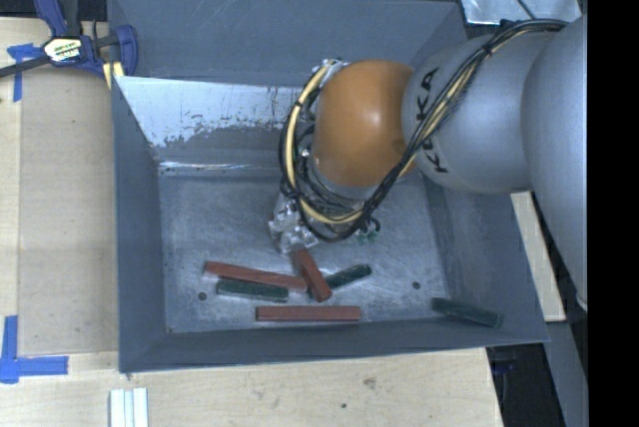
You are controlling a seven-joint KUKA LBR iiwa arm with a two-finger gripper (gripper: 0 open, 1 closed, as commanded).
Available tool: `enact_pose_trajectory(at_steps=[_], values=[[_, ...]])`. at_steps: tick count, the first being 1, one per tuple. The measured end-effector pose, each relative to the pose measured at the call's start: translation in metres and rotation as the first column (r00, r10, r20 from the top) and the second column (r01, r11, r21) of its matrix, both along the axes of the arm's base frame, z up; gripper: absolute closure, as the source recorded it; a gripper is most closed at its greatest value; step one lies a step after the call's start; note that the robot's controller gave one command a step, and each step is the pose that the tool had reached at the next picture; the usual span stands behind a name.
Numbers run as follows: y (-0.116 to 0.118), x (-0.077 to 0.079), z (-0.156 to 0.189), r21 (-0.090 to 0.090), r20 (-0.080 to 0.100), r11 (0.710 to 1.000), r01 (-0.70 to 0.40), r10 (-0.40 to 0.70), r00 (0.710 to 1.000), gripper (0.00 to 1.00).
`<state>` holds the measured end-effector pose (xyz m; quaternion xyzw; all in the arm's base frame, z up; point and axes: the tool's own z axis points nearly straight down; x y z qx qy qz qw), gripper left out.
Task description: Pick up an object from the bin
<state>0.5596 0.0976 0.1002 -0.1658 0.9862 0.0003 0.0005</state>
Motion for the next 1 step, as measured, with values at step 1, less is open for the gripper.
enact_pose_trajectory(at_steps=[1], values=[[-0.0012, 0.0011, 0.0946, 0.0, 0.004, 1.0, -0.006, 0.006, 1.0, 0.0]])
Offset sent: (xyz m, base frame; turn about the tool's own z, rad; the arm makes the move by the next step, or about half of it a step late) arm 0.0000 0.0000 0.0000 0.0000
